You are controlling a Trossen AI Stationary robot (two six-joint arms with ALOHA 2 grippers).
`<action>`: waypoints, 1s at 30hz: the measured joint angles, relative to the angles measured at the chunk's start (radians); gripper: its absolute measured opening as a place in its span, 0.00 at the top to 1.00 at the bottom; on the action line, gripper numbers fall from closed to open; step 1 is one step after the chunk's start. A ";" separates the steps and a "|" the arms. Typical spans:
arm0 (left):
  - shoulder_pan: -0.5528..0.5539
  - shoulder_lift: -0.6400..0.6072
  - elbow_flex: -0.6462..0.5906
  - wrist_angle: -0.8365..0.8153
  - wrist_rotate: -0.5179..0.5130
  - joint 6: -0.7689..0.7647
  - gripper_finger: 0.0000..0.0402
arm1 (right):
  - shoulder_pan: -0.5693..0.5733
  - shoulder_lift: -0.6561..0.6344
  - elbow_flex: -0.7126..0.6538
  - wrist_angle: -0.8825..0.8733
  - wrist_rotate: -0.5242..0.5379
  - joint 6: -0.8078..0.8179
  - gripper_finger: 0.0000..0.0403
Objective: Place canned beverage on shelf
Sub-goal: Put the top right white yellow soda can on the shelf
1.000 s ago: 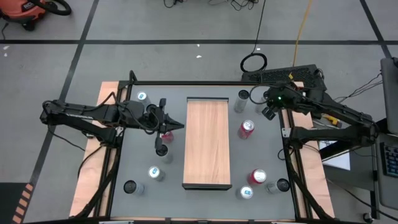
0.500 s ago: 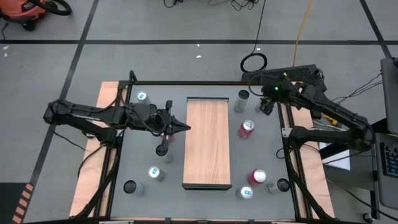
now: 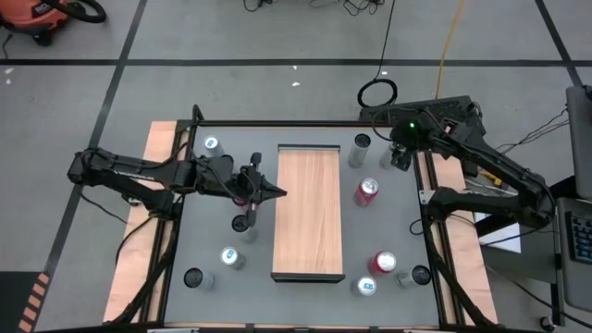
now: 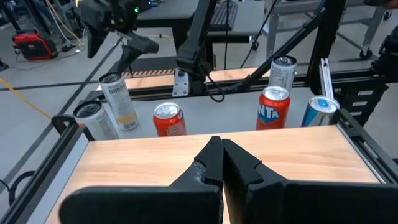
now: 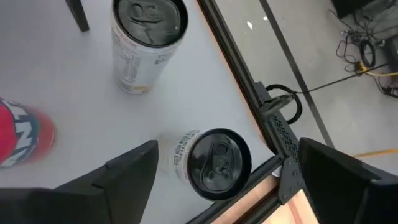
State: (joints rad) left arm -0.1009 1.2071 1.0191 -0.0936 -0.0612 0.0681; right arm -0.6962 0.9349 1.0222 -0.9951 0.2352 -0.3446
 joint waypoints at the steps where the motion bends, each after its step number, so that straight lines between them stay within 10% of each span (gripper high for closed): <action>1: 0.000 0.000 0.000 0.000 0.000 0.000 1.00 | -0.007 0.003 0.000 0.001 0.000 0.005 0.15; 30: 0.000 0.002 0.000 -0.014 0.000 -0.008 1.00 | -0.187 0.173 0.001 -0.001 -0.110 -0.083 0.11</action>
State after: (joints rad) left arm -0.1009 1.2091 1.0191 -0.1072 -0.0612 0.0597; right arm -0.8829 1.1082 1.0229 -0.9965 0.1253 -0.4275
